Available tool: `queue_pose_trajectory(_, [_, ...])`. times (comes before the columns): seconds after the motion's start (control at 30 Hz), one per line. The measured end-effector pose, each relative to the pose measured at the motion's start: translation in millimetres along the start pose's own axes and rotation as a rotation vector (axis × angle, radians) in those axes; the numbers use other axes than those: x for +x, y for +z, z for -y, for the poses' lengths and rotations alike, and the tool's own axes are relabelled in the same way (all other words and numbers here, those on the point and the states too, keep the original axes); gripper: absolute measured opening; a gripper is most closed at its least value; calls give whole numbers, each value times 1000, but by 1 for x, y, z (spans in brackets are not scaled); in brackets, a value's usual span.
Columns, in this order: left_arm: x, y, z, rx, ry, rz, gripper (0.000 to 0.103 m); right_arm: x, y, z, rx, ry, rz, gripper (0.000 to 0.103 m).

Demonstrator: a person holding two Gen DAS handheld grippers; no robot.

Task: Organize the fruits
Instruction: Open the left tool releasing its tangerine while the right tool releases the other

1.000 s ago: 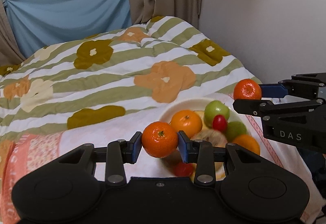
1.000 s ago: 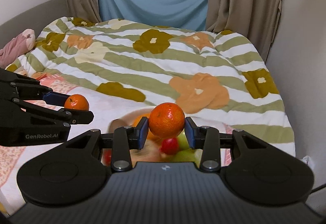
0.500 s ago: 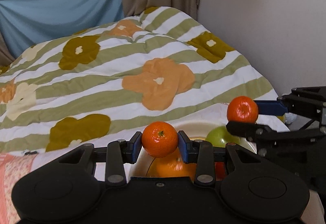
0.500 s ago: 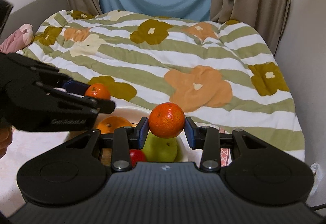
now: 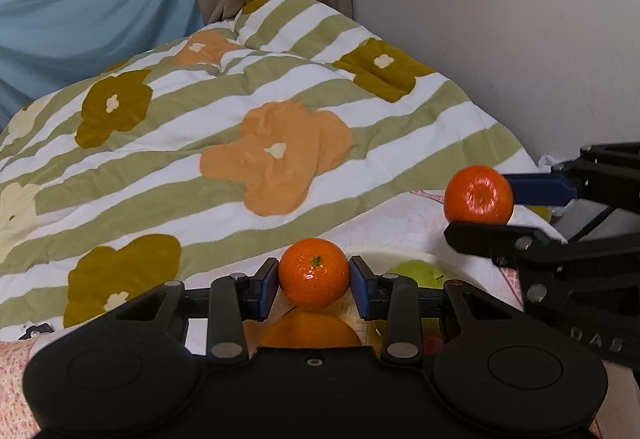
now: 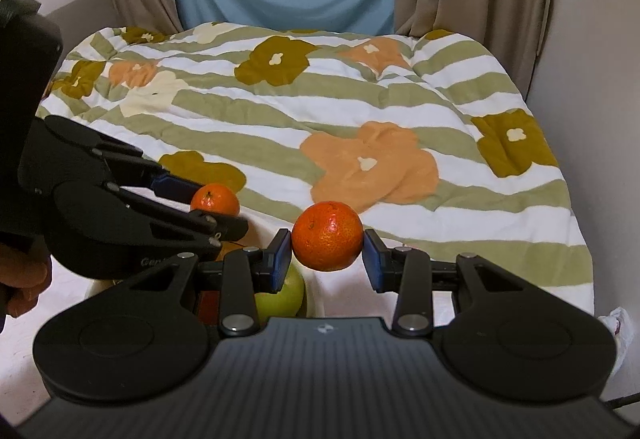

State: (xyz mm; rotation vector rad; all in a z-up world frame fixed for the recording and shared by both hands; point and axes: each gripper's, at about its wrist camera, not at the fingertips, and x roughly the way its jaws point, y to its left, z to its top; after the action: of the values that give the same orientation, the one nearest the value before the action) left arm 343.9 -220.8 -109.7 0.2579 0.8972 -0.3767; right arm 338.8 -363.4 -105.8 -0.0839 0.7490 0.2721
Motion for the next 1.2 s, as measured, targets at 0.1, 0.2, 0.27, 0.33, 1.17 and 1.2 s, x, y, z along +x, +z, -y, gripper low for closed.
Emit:
queue_pose_trajectory(0.1, [-8, -3, -3, -7, 16, 28, 77, 0, 1, 2, 6, 1, 0, 53])
queue_pose_trajectory(0.2, [-16, -5, -9, -21, 4, 38, 78, 0, 2, 1, 6, 2, -2, 53])
queue_pose_trajectory(0.27, [-24, -8, -14, -42, 15, 42, 78, 0, 3, -1, 3, 7, -4, 53])
queue_pose_trajectory(0.33, [-32, -13, -19, -64, 23, 50, 80, 0, 4, -4, -6, 16, -4, 53])
queue_pose_trajectory(1.17, [-96, -72, -52, -235, 170, 55, 81, -16, -12, -57, -135, 131, 67, 100])
queue_pose_trajectory(1.2, [-102, -73, -51, -234, 173, 61, 81, -21, -11, -58, -132, 128, 73, 100])
